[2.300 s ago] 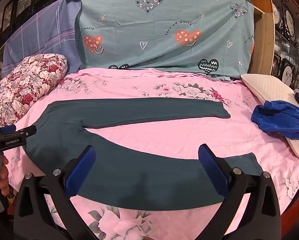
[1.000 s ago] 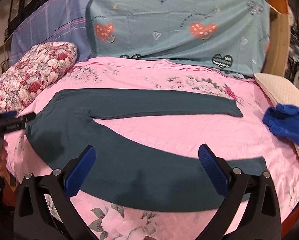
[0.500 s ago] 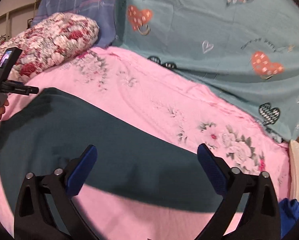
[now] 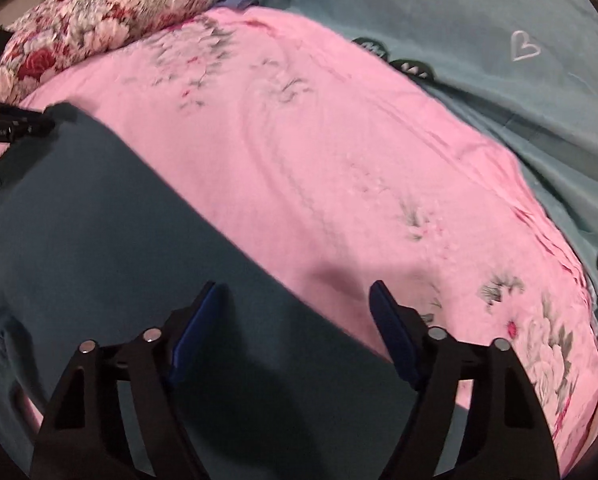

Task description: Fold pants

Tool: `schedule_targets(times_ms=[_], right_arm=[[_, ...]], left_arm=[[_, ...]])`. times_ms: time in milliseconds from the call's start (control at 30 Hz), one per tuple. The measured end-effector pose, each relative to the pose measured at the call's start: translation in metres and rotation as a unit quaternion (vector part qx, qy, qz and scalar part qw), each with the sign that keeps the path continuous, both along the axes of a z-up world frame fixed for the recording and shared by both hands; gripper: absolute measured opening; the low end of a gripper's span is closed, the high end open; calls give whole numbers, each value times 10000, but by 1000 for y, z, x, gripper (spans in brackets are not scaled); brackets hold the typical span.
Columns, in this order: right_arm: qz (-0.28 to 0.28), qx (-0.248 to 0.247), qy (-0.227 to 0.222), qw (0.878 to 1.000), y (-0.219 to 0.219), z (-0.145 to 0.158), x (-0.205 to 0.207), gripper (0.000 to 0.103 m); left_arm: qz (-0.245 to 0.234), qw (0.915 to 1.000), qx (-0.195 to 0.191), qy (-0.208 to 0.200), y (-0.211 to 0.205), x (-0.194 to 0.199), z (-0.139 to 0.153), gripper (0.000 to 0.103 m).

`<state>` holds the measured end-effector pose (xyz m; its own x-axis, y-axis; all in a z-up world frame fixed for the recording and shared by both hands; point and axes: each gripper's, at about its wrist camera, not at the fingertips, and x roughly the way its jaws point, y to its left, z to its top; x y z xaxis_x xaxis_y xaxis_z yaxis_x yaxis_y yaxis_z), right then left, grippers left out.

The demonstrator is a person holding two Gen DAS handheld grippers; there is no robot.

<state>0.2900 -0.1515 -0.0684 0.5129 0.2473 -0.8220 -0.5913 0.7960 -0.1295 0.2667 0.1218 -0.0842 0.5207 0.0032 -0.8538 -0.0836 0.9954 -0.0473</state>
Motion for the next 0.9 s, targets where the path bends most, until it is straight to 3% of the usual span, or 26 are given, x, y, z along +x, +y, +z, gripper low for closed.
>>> schedule_targets(times_ms=[33,100,267,400,533,567,667,900], right_arm=[[91,142,134,9998,-2,1,1,66],[239,372,387,9983,-2,2,3,37],[367,376,481,9975,7,3,-5,9],[296,390,408,9980,6,3,-8,5],[242,405,311,9984,6,3,-10,2],[231,427,290,9984,5,4,-10,2],[204,522,224,9982,3,9,-14,2],[185,598,125,9980,2,19,-22,1]], left_arm=[[-30,9999,105,-13,-3,-1,1,37],[-31,9999,94,-16,-3,-3,2,34],[11,9999,-118,-26,3,-4,2,36],[247,9996,-119,-97,11,-3,1,66],[365,9991,-115,-196,14,1,1,66],[370,9990,-109,-203,14,2,2,63],[177,9990,-340,-245,13,4,7,31],[126,9986,-470,-223,14,2,10,23]])
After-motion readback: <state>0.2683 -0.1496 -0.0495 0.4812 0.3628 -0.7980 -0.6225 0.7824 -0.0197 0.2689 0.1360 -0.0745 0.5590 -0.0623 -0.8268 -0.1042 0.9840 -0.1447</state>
